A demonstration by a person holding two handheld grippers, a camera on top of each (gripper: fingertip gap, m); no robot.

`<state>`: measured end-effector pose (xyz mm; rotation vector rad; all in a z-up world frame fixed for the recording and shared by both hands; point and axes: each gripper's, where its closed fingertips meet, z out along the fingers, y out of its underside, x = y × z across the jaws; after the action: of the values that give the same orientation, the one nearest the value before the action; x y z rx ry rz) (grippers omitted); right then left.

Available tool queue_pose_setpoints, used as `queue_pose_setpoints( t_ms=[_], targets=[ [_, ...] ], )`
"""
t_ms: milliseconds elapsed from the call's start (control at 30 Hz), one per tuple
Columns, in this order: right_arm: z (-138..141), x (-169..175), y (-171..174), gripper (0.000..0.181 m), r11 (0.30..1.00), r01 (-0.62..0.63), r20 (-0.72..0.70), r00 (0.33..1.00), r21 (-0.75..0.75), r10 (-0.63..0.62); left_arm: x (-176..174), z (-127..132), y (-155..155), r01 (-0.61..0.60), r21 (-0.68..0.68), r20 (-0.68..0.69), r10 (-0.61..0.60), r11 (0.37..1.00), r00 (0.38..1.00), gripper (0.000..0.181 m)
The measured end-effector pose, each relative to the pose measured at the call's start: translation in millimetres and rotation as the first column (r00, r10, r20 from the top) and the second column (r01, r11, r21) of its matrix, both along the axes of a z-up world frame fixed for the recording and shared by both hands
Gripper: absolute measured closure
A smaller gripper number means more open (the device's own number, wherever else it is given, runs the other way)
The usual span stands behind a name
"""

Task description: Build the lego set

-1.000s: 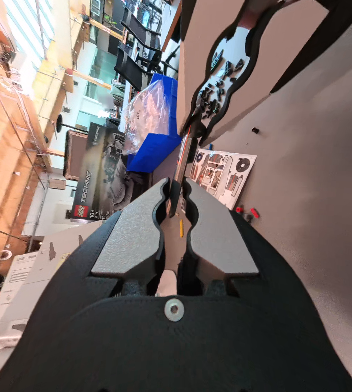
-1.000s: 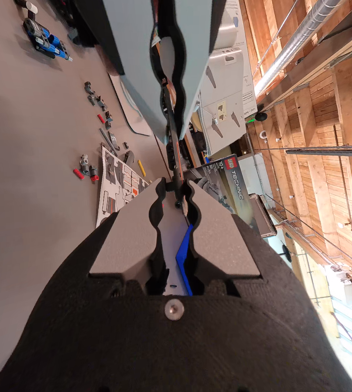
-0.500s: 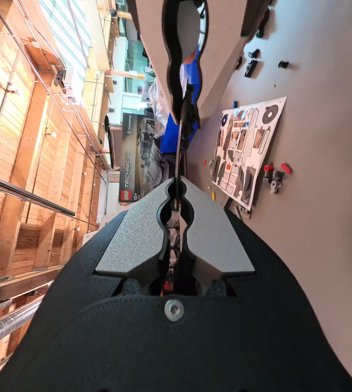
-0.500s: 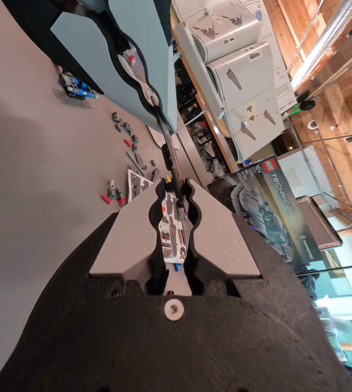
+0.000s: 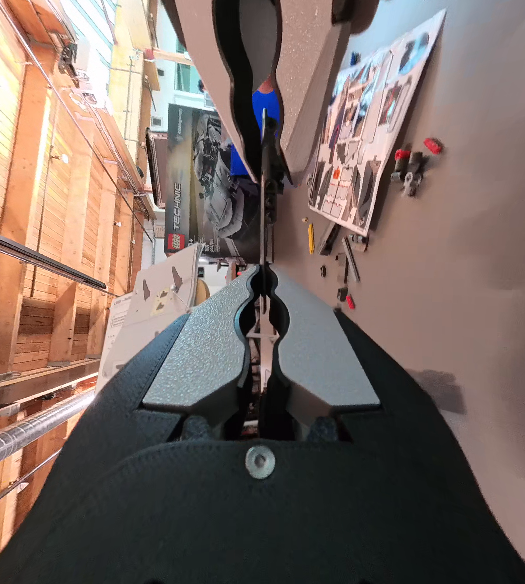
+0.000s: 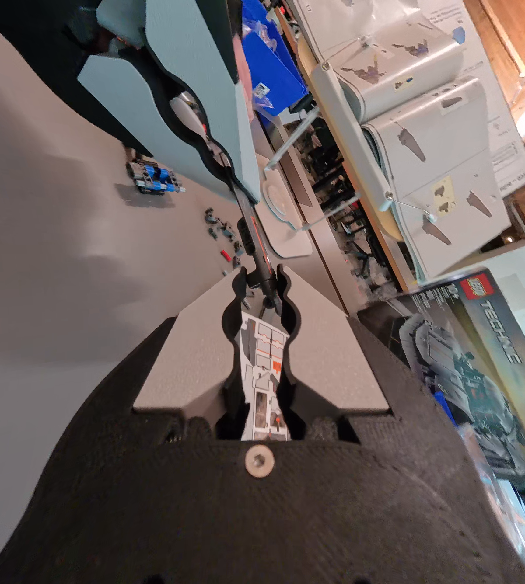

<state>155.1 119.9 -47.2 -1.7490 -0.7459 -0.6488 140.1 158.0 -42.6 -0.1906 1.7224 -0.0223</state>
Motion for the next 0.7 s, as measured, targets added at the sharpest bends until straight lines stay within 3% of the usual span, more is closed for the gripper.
queue_pose_setpoints(
  t_ms=[33,167,300,467,567,700],
  targets=[
    [-2.3,-3.6,2.5,0.164,1.000,-0.026,-0.012,1.000,-0.016,0.026,-2.5,-2.5,4.5,-0.010,0.009,-0.006,0.010,1.000,1.000,0.181],
    [-11.2,-5.5,7.8,0.133,0.992,-0.099,-0.170,0.982,-0.083,0.084,-14.7,-29.8,22.5,-0.069,-0.001,-0.102,0.069,0.998,0.992,0.181],
    [-20.7,8.6,14.6,0.135,0.987,-0.128,-0.350,0.933,-0.096,0.087,-26.5,-60.2,28.5,-0.095,-0.032,-0.201,0.087,0.995,0.976,0.181],
    [-28.1,21.5,16.6,0.148,0.990,-0.129,-0.416,0.904,-0.047,0.098,-36.3,-95.1,30.5,-0.116,-0.031,-0.354,0.098,0.993,0.930,0.181],
    [-30.1,27.3,14.9,0.146,0.992,-0.116,-0.409,0.908,-0.046,0.087,-41.5,-107.2,29.6,-0.103,-0.024,-0.393,0.085,0.994,0.915,0.173],
    [-28.6,33.0,12.5,0.144,0.993,-0.118,-0.445,0.890,-0.026,0.094,-45.8,-97.9,36.5,-0.131,-0.106,-0.388,0.080,0.986,0.918,0.151]
  ],
)
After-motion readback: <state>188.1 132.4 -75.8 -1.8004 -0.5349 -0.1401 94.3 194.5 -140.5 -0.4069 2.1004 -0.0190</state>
